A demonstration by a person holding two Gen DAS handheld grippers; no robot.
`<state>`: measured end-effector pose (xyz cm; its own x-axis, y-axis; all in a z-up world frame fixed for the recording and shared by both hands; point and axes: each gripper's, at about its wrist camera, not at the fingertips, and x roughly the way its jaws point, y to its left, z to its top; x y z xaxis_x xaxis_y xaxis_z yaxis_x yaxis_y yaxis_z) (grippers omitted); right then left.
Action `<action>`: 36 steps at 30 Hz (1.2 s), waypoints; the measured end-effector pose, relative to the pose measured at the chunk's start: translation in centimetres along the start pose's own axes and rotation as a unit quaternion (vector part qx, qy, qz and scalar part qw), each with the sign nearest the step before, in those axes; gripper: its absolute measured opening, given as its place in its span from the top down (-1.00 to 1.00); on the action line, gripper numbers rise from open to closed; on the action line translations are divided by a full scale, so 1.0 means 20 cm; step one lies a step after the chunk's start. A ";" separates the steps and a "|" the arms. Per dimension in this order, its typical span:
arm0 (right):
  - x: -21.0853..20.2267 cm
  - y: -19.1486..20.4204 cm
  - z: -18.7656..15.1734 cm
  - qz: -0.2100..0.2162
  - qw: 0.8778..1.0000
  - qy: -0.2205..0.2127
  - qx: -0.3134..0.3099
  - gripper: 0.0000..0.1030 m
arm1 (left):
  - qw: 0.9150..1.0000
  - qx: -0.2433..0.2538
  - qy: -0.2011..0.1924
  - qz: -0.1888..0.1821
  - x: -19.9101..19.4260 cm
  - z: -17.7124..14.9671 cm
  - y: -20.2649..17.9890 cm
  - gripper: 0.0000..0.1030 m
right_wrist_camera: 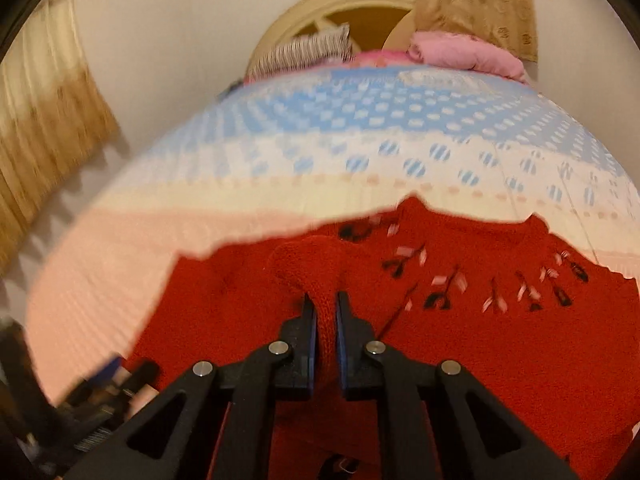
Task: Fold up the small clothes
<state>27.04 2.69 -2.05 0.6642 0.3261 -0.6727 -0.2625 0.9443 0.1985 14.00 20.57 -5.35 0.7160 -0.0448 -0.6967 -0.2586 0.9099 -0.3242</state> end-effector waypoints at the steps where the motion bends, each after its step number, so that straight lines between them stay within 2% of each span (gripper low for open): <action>1: -0.06 -0.03 0.03 0.015 1.000 -0.018 0.011 0.85 | 1.000 0.001 0.000 0.000 0.00 0.00 0.00 -0.84; 6: -0.29 -0.12 0.13 0.047 0.994 -0.088 0.039 0.85 | 1.000 0.005 0.001 0.005 0.01 0.01 -0.01 -0.87; 10: -0.43 -0.23 0.16 0.043 0.990 -0.121 0.055 0.85 | 1.000 0.018 0.005 0.017 0.03 0.01 -0.03 -0.89; 13: -0.50 -0.34 0.11 0.016 0.989 -0.133 0.060 0.85 | 1.000 0.021 0.007 0.021 0.04 0.02 -0.03 -0.89; 19: -0.54 -0.63 -0.06 -0.029 0.985 -0.132 0.106 0.85 | 0.999 0.025 0.008 0.027 0.04 0.01 -0.04 -0.89; 24: -0.54 -0.87 -0.21 -0.058 0.980 -0.114 0.152 0.85 | 0.999 0.030 0.009 0.035 0.05 0.02 -0.05 -0.89; 26: -0.51 -0.93 -0.26 -0.050 0.979 -0.101 0.169 0.85 | 0.999 0.031 0.007 0.034 0.05 0.01 -0.05 -0.89; 29: -0.45 -0.96 -0.32 -0.046 0.978 -0.079 0.187 0.85 | 0.999 0.034 0.000 0.013 0.03 0.01 -0.05 -0.89; 31: -0.43 -0.95 -0.33 -0.037 0.978 -0.074 0.192 0.85 | 0.999 0.051 -0.010 -0.013 0.00 0.01 -0.08 -0.89; 34: -0.47 -0.87 -0.25 -0.032 0.981 -0.086 0.171 0.85 | 0.995 0.091 -0.014 -0.049 -0.06 -0.01 -0.16 -0.89; 36: -0.52 -0.82 -0.18 -0.025 0.982 -0.099 0.158 0.85 | 0.989 0.122 0.007 -0.085 -0.09 -0.03 -0.26 -0.89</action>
<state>21.92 -16.39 -0.80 0.8019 0.2527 -0.5413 -0.0174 0.9157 0.4016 13.69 15.74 -2.91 0.7262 -0.2093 -0.6548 0.0292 0.9610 -0.2749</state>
